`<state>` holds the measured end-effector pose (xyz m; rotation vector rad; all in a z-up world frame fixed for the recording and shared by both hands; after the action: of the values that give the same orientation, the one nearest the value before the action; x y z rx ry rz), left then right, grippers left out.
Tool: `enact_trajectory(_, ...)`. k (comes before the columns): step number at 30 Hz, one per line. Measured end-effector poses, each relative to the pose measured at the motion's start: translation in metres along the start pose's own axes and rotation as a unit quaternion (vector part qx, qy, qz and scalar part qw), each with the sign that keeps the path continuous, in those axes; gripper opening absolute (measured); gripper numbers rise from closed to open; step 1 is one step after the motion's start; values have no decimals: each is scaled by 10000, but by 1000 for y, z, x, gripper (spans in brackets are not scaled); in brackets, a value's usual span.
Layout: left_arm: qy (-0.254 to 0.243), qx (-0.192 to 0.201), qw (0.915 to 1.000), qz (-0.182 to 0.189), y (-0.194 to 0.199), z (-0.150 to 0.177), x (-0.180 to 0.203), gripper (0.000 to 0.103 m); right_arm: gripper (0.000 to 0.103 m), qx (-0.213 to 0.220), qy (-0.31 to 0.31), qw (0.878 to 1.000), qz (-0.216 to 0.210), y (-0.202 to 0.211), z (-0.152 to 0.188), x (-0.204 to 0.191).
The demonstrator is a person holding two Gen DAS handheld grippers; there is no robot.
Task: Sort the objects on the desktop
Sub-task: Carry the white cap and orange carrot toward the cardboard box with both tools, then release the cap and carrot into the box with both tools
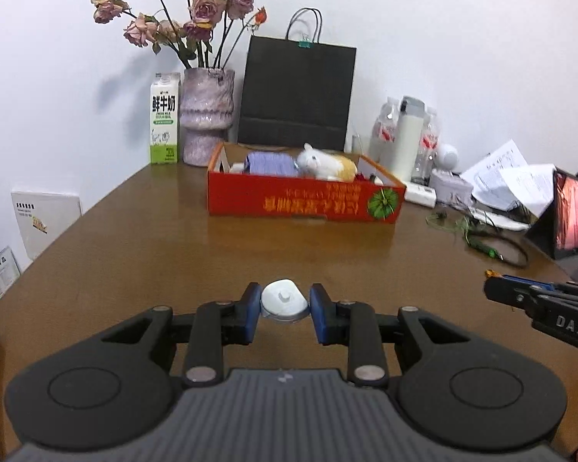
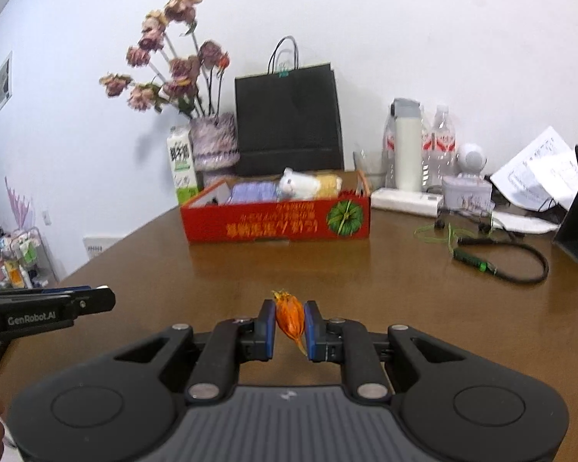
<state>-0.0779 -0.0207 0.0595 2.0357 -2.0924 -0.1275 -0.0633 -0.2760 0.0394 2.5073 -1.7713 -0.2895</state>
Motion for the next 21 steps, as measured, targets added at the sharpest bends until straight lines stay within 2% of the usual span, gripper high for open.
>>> enact_trajectory(9,280,293,9992,22,-64,-53,-13,28,14,265,-189,9992,-247,-66,-54,19)
enact_trajectory(14,208,489,9986,-10,-113,-92,-14,28,14,322,-219,9989,-267,-119,-94,36)
enact_trajectory(18,44,552,9985,-21,-153,-120,-14,28,14,95,-244,9994,-204,-175,-124,55)
enact_trajectory(21,8,316,9995,7,-192,-131,-20,28,14,-289,-92,9994,-187,-224,-135,62)
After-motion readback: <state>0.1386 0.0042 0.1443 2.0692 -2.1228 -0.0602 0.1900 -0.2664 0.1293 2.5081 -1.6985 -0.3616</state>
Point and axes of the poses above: each gripper's, at about its wrist camera, not at the fingertips, and y roughly against the way its jaws point, x to its right, z to its underside, the point moved 3 cm from there along -y, roughly the way its jaws point, and after that the axes turned 15 degrees about x, right-handed, at the moved point
